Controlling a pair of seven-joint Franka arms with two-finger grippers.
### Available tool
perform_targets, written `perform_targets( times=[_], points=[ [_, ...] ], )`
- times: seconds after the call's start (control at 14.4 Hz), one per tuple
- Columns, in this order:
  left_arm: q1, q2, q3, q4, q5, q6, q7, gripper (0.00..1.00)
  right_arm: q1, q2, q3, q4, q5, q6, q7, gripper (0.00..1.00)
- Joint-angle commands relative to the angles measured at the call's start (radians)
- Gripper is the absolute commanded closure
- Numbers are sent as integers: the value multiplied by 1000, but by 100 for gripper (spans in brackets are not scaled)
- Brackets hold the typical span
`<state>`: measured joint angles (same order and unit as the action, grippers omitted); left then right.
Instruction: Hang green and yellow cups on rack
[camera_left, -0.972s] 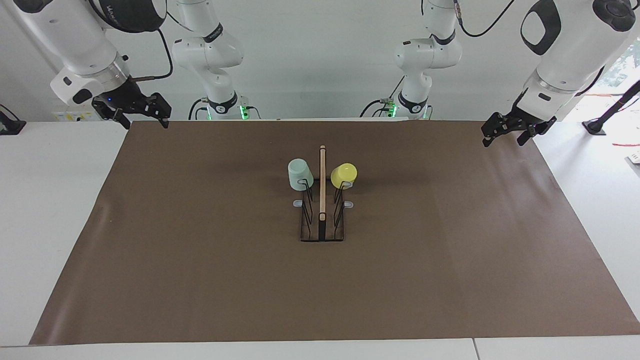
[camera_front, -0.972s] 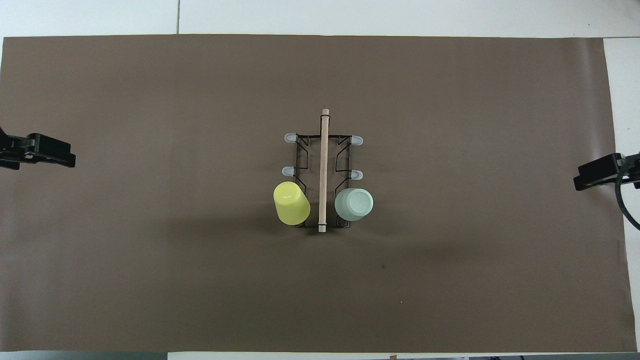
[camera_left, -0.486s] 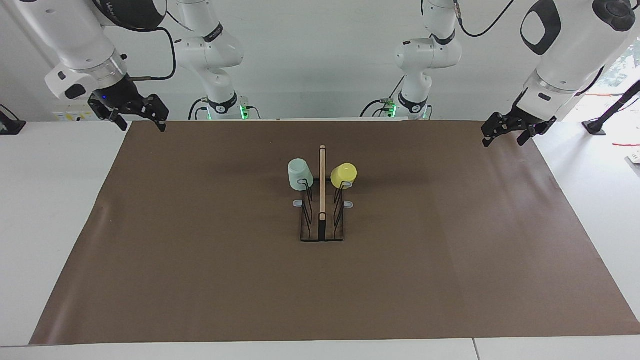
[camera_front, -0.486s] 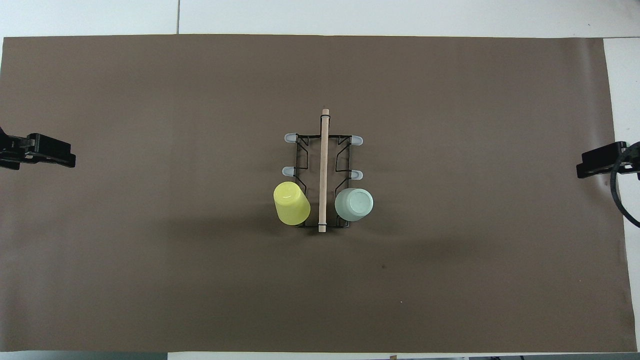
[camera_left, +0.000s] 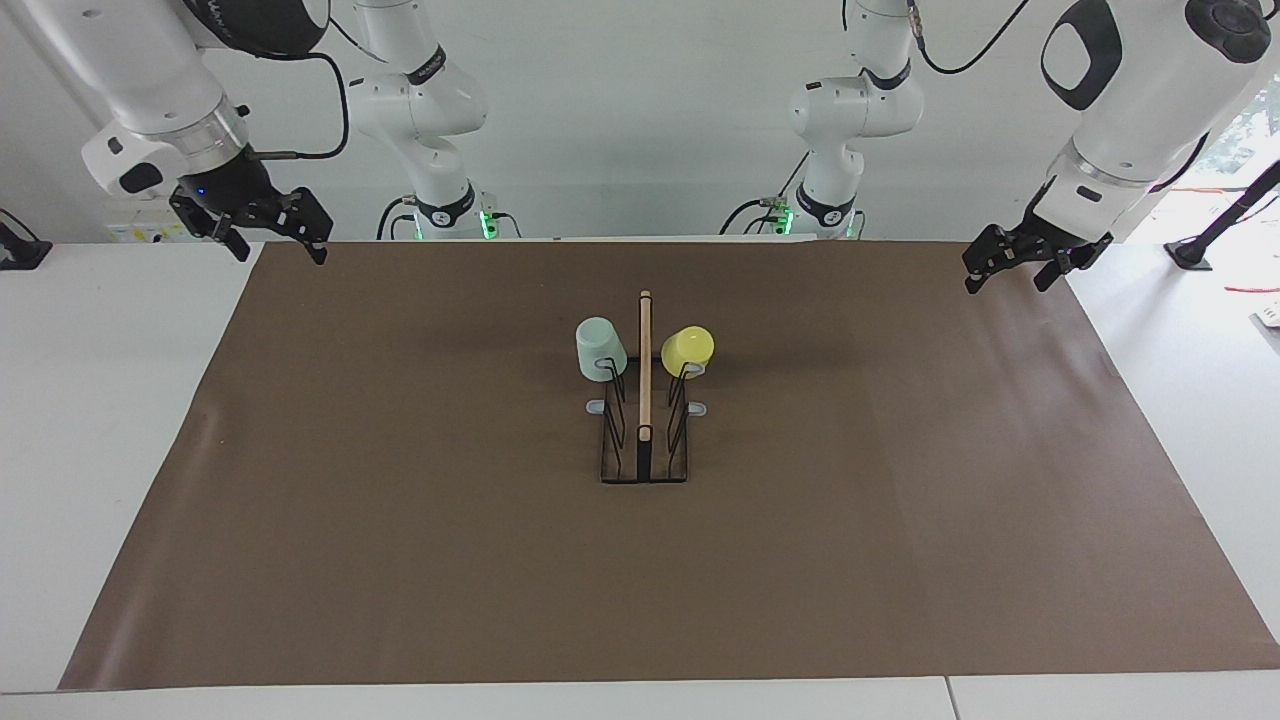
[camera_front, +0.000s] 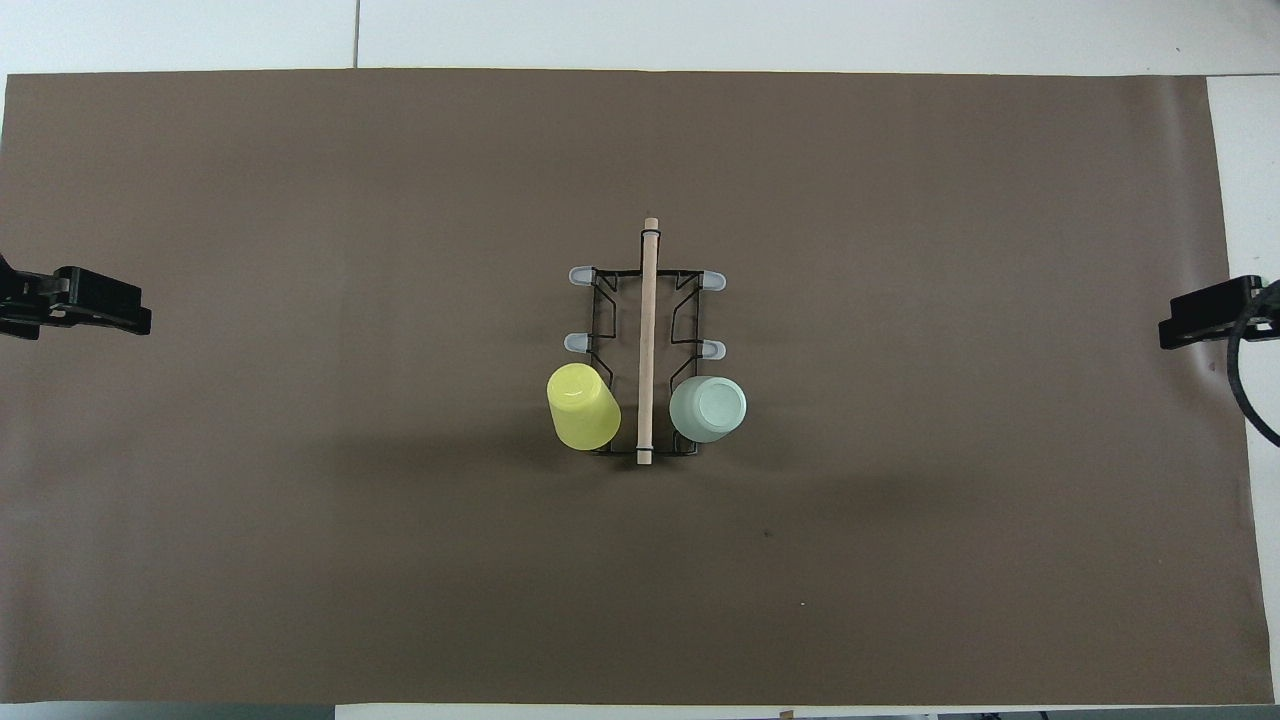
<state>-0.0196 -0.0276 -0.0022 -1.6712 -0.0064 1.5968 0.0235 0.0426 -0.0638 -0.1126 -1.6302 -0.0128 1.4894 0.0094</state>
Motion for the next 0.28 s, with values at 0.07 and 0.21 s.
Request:
perform_targets(
  times=[0.07, 0.21],
  points=[
    [-5, -3, 1, -2, -15, -8, 16, 0, -6, 9, 5, 13, -2, 3, 7, 0],
    [-3, -3, 1, -2, -15, -5, 16, 0, -6, 9, 4, 13, -1, 3, -5, 0]
  ],
)
